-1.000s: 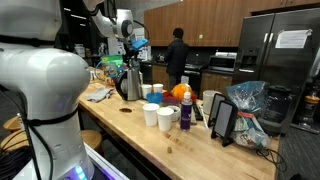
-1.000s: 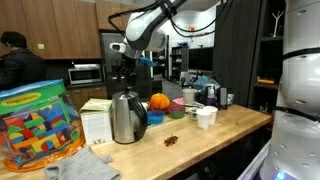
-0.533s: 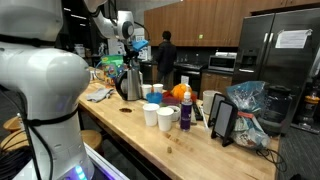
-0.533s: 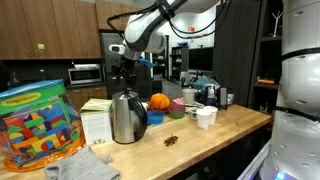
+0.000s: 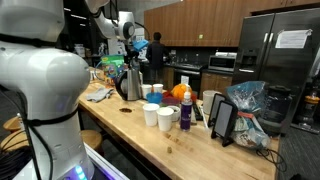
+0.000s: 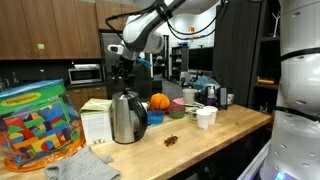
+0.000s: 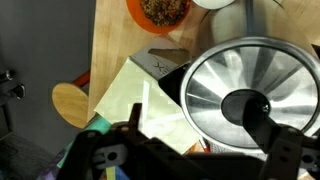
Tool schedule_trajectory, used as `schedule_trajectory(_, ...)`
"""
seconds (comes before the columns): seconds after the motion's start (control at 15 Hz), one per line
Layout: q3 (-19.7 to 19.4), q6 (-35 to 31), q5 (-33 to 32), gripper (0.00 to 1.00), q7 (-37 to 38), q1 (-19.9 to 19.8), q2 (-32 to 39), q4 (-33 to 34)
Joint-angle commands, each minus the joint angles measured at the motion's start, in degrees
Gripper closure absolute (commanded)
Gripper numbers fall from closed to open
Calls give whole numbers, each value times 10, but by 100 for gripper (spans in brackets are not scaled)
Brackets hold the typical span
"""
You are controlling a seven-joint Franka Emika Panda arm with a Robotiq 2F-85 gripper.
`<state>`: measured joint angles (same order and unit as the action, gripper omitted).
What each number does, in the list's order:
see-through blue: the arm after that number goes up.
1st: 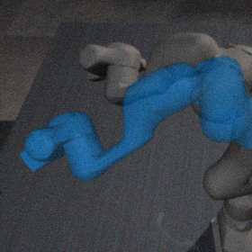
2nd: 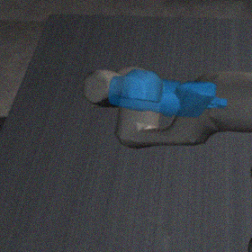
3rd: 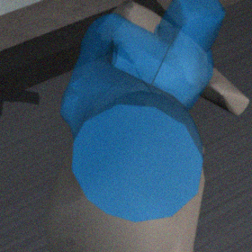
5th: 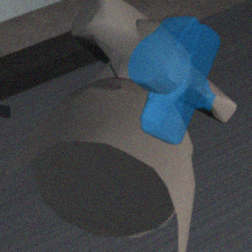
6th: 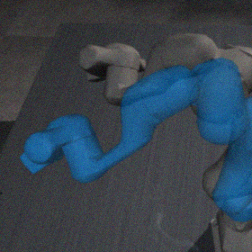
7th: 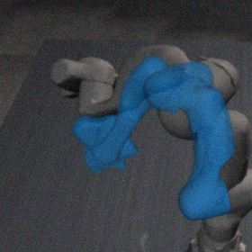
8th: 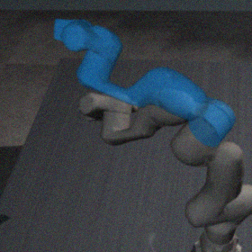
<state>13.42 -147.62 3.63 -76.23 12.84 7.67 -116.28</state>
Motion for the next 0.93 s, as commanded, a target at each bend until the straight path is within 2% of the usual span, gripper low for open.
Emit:
schedule_trajectory(0.0,12,6,15,0,-19,-13,3,8)
schedule_trajectory(0.27,17,2,27,0,-21,-13,-7,-6)
schedule_trajectory(0.67,22,-7,104,0,-46,-22,-24,-41)
schedule_trajectory(0.87,16,-11,115,0,-46,-25,-37,-53)
